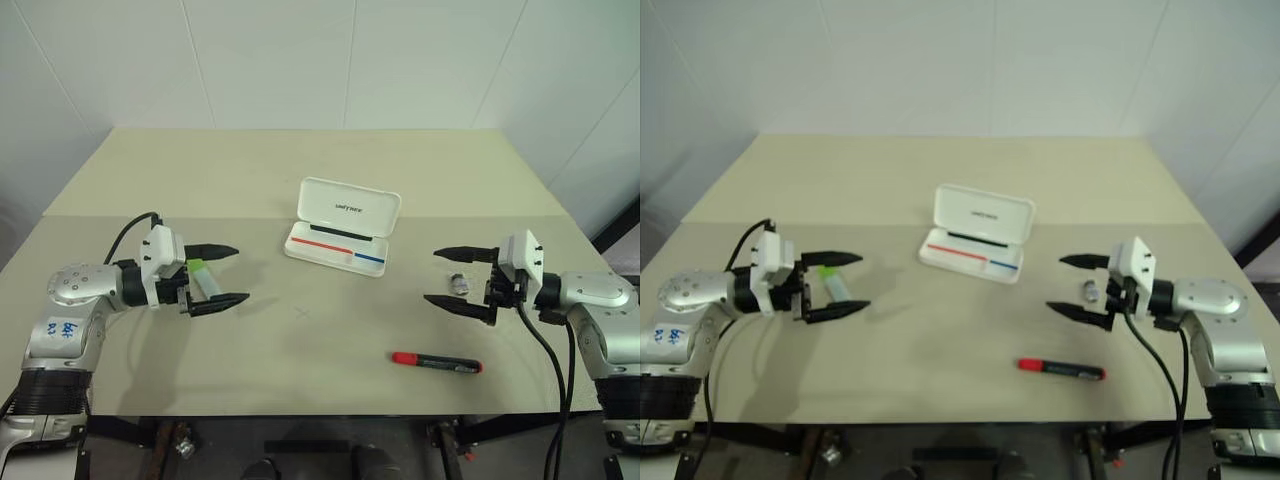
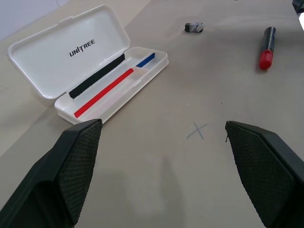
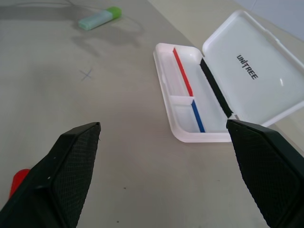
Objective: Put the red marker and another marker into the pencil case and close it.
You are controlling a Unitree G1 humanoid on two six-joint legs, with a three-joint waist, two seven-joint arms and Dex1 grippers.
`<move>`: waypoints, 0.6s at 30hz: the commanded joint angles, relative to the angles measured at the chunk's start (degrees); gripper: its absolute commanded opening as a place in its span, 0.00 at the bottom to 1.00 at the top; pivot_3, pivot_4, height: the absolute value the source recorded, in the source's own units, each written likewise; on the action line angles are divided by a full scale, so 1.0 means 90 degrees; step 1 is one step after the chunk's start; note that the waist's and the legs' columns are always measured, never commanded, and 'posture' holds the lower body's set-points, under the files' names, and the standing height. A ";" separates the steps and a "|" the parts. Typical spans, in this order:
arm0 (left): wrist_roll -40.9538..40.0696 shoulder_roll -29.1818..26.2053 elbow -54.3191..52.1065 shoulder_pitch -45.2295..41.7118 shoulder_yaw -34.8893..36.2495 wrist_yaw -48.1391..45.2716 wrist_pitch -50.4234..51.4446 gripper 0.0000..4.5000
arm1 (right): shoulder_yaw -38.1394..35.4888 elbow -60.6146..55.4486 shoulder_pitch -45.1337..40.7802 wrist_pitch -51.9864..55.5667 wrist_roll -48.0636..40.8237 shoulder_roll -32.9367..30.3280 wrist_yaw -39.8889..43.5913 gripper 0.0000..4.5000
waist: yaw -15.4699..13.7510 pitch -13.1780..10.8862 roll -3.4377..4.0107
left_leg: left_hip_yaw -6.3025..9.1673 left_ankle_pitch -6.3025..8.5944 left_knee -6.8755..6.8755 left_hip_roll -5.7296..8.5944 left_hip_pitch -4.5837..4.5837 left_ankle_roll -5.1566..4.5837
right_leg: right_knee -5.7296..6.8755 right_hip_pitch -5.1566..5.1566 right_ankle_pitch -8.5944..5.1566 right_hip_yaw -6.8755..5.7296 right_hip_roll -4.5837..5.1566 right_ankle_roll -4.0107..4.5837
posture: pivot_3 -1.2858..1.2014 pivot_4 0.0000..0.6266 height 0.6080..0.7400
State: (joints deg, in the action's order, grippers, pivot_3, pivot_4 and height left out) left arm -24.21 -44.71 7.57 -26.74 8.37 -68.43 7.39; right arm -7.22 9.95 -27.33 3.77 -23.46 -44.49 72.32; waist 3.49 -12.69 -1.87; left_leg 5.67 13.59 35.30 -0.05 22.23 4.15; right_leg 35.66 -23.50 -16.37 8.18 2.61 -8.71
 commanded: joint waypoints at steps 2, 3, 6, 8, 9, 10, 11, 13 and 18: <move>-0.0013 -0.0068 -0.0041 -0.0065 0.0175 0.0008 -0.0207 0.99 | 0.0033 0.0137 -0.0367 -0.0187 -0.0003 0.0085 0.0085 1.00 | 0.0009 0.0000 0.0000 | -0.0001 0.0000 0.0000 0.0000 -0.0001 0.0000 | 0.0001 0.0000 0.0000 0.0000 0.0000 0.0000 | 0.52 0.24 1.00; 0.0039 -0.0056 0.0025 -0.0042 0.0162 0.0017 -0.0294 0.99 | 0.0065 0.0173 -0.0384 -0.0216 0.0032 0.0118 0.0079 1.00 | 0.0010 0.0000 0.0000 | -0.0001 0.0000 0.0000 0.0000 -0.0001 0.0000 | 0.0001 0.0000 0.0000 0.0000 0.0000 0.0000 | 0.52 0.24 1.00; 0.0087 0.0035 0.0167 -0.0124 0.0072 0.0074 -0.0356 0.99 | 0.0125 0.0009 -0.0445 -0.0082 -0.0001 0.0156 0.0068 1.00 | 0.0003 0.0000 0.0000 | 0.0000 0.0000 0.0000 -0.0001 -0.0001 0.0000 | 0.0001 0.0000 0.0000 0.0000 0.0000 0.0000 | 0.52 0.24 1.00; 0.0088 0.0073 0.0247 -0.0257 -0.0038 0.0006 -0.0364 0.99 | 0.0152 -0.0084 -0.0502 0.0021 -0.0051 0.0143 0.0094 1.00 | -0.0004 0.0000 0.0000 | -0.0001 0.0000 -0.0001 0.0000 0.0000 0.0000 | 0.0000 0.0000 0.0000 0.0000 0.0001 0.0000 | 0.52 0.24 1.00; 0.0140 0.0085 0.0348 -0.0370 -0.0118 -0.0071 -0.0431 0.99 | 0.0179 -0.0075 -0.0545 0.0041 -0.0064 0.0141 0.0134 1.00 | -0.0007 0.0000 0.0000 | -0.0001 0.0000 0.0000 0.0000 0.0001 0.0000 | 0.0000 -0.0001 0.0000 0.0000 0.0001 0.0000 | 0.52 0.24 1.00; 0.0211 0.0098 0.0488 -0.0514 -0.0194 -0.0137 -0.0506 0.99 | 0.0232 -0.0053 -0.0585 0.0042 -0.0059 0.0144 0.0206 1.00 | -0.0010 0.0000 0.0000 | 0.0000 0.0000 0.0000 0.0000 0.0003 0.0000 | 0.0000 -0.0001 0.0000 -0.0001 0.0001 0.0000 | 0.52 0.24 1.00; 0.0278 0.0092 0.0652 -0.0638 -0.0242 -0.0194 -0.0601 0.99 | 0.0303 -0.0080 -0.0603 0.0038 -0.0036 0.0174 0.0242 1.00 | -0.0012 0.0000 0.0000 | 0.0000 0.0000 0.0000 0.0001 0.0002 0.0000 | 0.0001 -0.0001 0.0000 -0.0001 0.0001 -0.0001 | 0.52 0.24 1.00; 0.0362 0.0091 0.0877 -0.0859 -0.0334 -0.0284 -0.0706 0.99 | 0.0400 -0.0110 -0.0643 0.0017 0.0001 0.0237 0.0300 1.00 | -0.0012 0.0000 0.0000 | 0.0001 -0.0001 0.0001 0.0001 0.0000 0.0000 | 0.0002 0.0000 0.0001 -0.0003 -0.0001 -0.0001 | 0.52 0.24 1.00; 0.0426 0.0050 0.1258 -0.1125 -0.0338 -0.0494 -0.0844 0.99 | 0.0645 -0.0543 -0.0670 0.0142 0.0077 0.0592 -0.0058 1.00 | 0.0048 0.0000 0.0000 | 0.0000 0.0000 -0.0002 0.0000 0.0004 0.0000 | 0.0004 -0.0008 0.0001 -0.0002 0.0000 -0.0001 | 0.52 0.24 1.00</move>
State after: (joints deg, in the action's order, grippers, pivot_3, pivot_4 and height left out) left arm -20.44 -43.56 17.98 -35.66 4.69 -71.96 1.01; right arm -1.78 8.23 -32.59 4.65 -22.64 -39.75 73.16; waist 3.92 -12.69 -1.87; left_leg 5.67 13.59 35.27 -0.05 22.27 4.15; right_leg 35.72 -23.57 -16.37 8.16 2.61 -8.71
